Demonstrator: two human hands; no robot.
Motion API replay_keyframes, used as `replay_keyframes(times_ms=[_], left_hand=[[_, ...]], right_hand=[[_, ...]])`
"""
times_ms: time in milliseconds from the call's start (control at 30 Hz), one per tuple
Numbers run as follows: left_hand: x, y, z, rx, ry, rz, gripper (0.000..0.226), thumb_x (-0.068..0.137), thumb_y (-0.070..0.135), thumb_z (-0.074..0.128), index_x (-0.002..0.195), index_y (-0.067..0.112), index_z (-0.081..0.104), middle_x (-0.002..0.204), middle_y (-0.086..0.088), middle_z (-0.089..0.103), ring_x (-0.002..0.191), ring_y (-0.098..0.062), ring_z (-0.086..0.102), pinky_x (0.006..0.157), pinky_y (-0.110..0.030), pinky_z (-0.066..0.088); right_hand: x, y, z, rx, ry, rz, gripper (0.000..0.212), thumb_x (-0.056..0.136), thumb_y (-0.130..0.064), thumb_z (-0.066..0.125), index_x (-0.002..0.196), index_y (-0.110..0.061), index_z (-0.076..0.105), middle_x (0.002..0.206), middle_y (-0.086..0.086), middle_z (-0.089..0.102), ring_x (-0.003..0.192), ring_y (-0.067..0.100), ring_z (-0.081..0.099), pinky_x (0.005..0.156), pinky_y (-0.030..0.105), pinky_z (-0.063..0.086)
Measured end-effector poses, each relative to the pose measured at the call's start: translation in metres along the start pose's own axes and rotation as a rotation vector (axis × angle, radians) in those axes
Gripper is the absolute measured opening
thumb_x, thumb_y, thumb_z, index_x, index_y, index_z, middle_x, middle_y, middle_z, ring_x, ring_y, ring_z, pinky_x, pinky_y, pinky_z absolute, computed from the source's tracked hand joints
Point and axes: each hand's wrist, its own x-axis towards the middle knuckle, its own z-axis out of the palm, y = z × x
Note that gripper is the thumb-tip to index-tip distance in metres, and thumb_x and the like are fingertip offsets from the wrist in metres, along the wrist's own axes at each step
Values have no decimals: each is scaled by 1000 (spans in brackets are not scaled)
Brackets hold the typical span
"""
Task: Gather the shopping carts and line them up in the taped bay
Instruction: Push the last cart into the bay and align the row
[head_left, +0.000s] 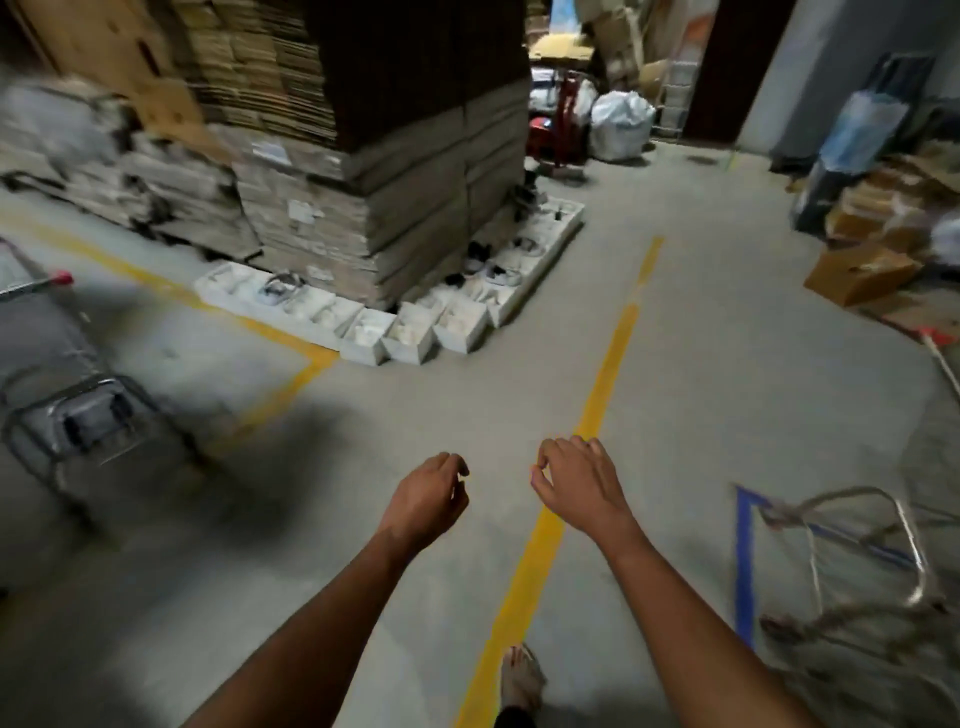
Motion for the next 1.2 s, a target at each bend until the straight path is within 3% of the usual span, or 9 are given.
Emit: replay_keyframes(times_ms=[267,533,800,1000,1200], left_hand=[[86,-96,-47,49,207,-283,16,90,26,56,106,25,55,98,8,59,89,-15,59,72,-34,50],[107,-209,-94,195,324,-493,10,90,23,54,99,21,54,92,3,56,85,-20,57,72,-35,50],[107,-365,-169,259,442,-611,5,91,20,57,94,20,52,86,0,52,81,-22,55,72,-37,48],[80,-496,-243,350,435,-713,11,92,27,47,92,18,54,86,-1,55,79,-23,56,71,-40,50],[62,-604,-297,373,489,-833,11,94,25,46,91,17,54,87,-1,55,79,-22,56,72,-39,51]], right_hand=[[222,-41,58,74,-42,-311,17,90,-42,52,84,-26,54,80,-5,63,82,24,59,79,42,41],[374,-143,116,153,-98,-523,18,91,-43,55,83,-27,54,78,-7,62,79,20,57,80,40,41],[489,-304,172,146,-119,-666,21,93,-46,52,87,-27,57,81,-6,64,82,20,59,83,41,43],[560,-453,207,247,-73,-725,18,89,-45,52,84,-28,58,78,-4,64,81,25,61,77,41,40],[617,-595,236,264,-96,-829,25,91,-49,47,87,-27,58,82,-4,65,85,25,61,82,43,40]])
